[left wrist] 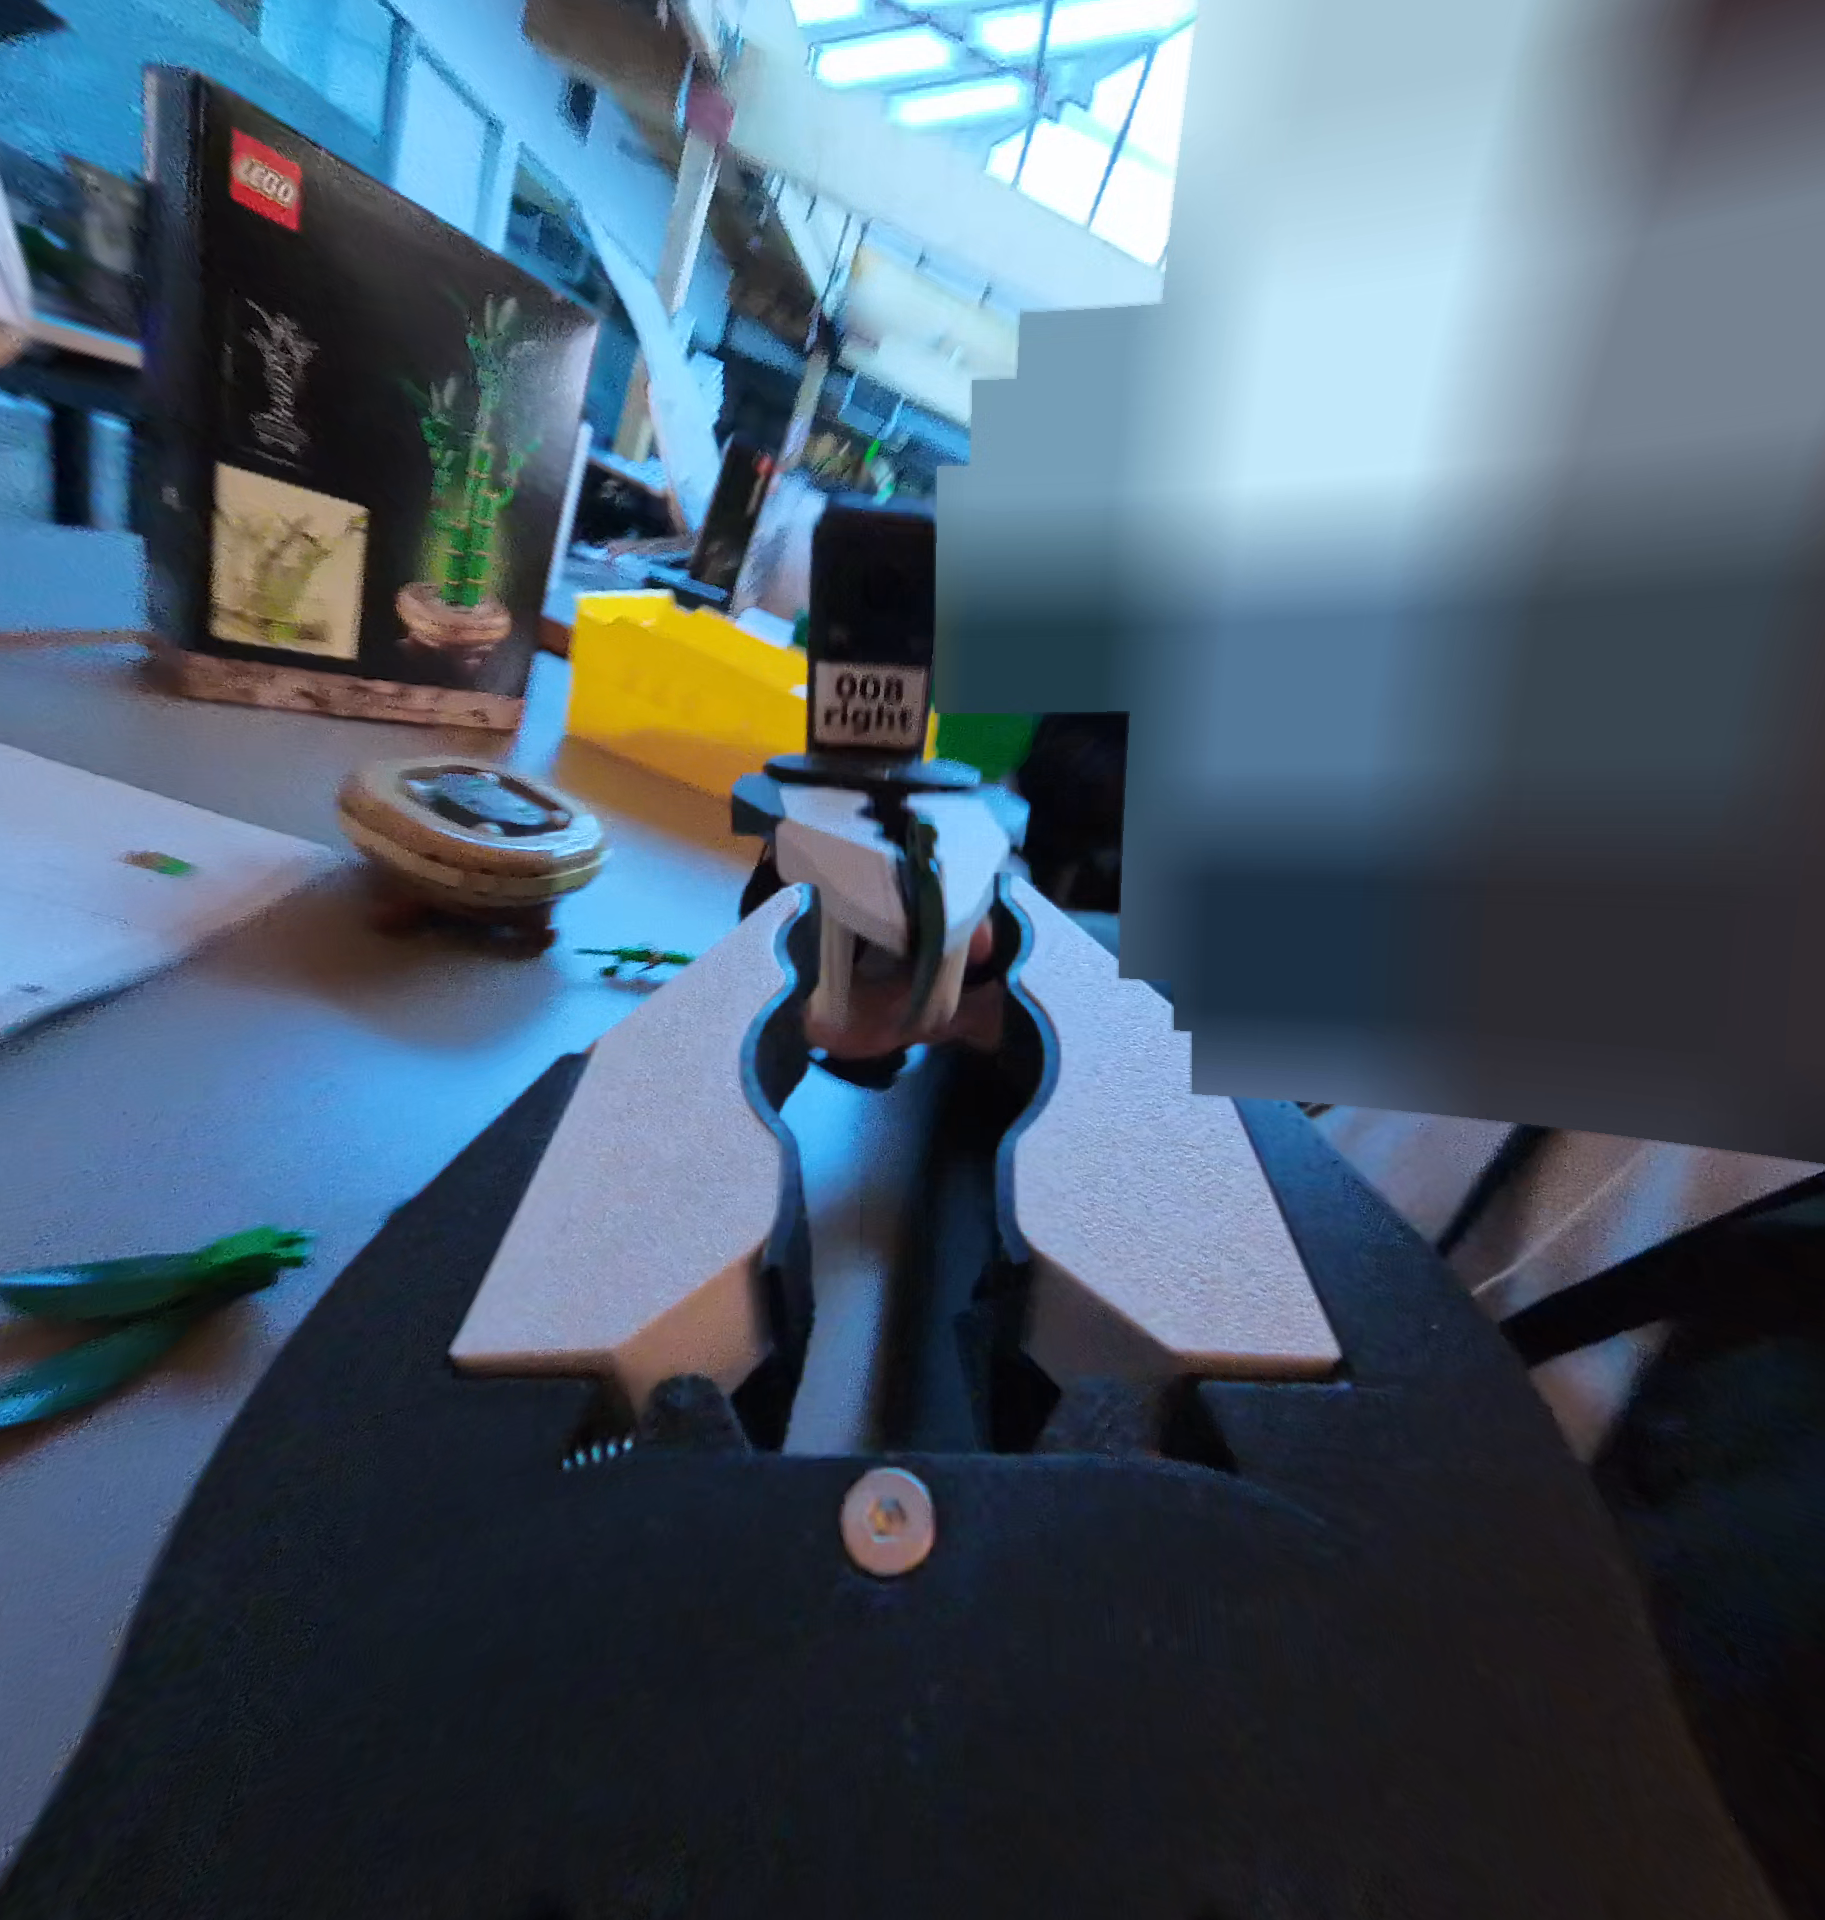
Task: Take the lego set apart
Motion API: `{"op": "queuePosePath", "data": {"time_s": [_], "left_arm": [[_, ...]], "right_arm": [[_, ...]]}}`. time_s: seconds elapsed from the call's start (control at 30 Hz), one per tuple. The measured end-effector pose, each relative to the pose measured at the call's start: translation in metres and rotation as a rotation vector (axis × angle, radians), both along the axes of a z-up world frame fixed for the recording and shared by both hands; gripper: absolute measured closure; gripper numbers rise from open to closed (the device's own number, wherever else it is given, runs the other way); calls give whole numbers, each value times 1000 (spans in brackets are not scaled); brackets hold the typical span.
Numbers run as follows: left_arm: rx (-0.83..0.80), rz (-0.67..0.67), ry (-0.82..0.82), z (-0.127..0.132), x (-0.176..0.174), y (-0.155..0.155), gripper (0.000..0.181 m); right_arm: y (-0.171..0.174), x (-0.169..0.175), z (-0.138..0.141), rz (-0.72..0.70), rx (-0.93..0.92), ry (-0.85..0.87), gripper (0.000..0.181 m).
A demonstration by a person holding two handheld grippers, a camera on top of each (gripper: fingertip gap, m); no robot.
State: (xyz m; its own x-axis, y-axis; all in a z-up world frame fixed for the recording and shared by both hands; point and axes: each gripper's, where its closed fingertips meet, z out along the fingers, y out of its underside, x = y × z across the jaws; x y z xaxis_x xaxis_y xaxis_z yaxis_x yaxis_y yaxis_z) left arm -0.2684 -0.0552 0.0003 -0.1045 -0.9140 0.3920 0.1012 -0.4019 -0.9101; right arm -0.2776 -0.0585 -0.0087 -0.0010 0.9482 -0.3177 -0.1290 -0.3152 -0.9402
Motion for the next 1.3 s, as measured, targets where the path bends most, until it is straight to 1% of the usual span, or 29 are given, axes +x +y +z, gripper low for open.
{"op": "queuePosePath", "data": {"time_s": [0.07, 0.13, 0.17, 0.27, 0.33, 0.37, 0.4, 0.43, 0.5, 0.53, 0.57, 0.6, 0.67, 0.7, 0.73, 0.77, 0.8, 0.83, 0.87, 0.9, 0.93, 0.97, 1.0, 1.07, 1.1, 1.17, 1.23, 1.3], "left_arm": [[131, 47, 86, -8, 5, -5, 155], [166, 101, 164, -20, 8, 1, 167], [167, 116, 174, -21, 7, 4, 170], [160, 113, 120, -13, 4, 3, 178], [202, 126, 128, -11, 2, 2, 181], [275, 193, 139, -9, 0, 7, 181], [391, 299, 160, -6, -4, 14, 181], [532, 425, 202, -4, -11, 23, 181], [811, 641, 354, -8, -22, 37, 181], [911, 740, 433, -11, -28, 47, 181], [971, 834, 499, -12, -34, 57, 181], [985, 906, 556, -13, -43, 67, 181], [904, 1086, 599, -6, -75, 90, 181], [816, 1217, 583, 2, -103, 102, 181], [695, 1360, 563, 8, -138, 113, 181], [561, 1472, 549, 7, -173, 122, 181], [426, 1544, 553, -1, -205, 129, 181], [292, 1563, 581, -15, -228, 135, 181], [157, 1554, 625, -34, -244, 141, 181], [38, 1528, 662, -51, -252, 145, 181], [-40, 1496, 694, -64, -254, 148, 180], [-85, 1498, 711, -72, -256, 150, 165], [-96, 1494, 719, -75, -254, 151, 150], [-50, 1501, 691, -68, -246, 151, 137], [-10, 1502, 657, -60, -240, 150, 135], [75, 1463, 558, -43, -217, 147, 138], [155, 1360, 468, -29, -184, 140, 141], [194, 1245, 458, -29, -152, 135, 143]], "right_arm": [[5, 5, 3, -13, -26, 33, 181], [8, 9, 5, -24, -25, 47, 181], [8, 10, 4, -26, -23, 39, 181], [9, 9, 0, -23, -20, 13, 181], [12, 8, -1, -34, -38, 15, 178], [15, 9, -3, -51, -46, 13, 172], [22, 11, -5, -88, -56, 6, 161], [29, 13, -7, -129, -60, -3, 154], [42, 19, -13, -203, -78, -26, 155], [49, 23, -18, -239, -103, -44, 154], [58, 27, -28, -286, -142, -81, 154], [67, 32, -40, -335, -186, -127, 154], [77, 40, -57, -379, -266, -184, 154], [79, 41, -62, -382, -303, -189, 155], [80, 42, -64, -388, -331, -190, 155], [81, 43, -66, -390, -347, -186, 155], [81, 43, -67, -392, -356, -184, 156], [82, 44, -68, -395, -361, -188, 156], [83, 44, -70, -400, -363, -200, 156], [83, 44, -72, -406, -366, -216, 156], [83, 44, -75, -412, -369, -234, 156], [84, 45, -79, -420, -373, -257, 156], [85, 46, -84, -429, -376, -282, 156], [87, 49, -92, -450, -380, -331, 155], [88, 50, -96, -460, -376, -359, 155], [89, 50, -104, -475, -348, -423, 156], [91, 49, -113, -491, -299, -504, 155], [94, 48, -122, -509, -234, -597, 155]]}}
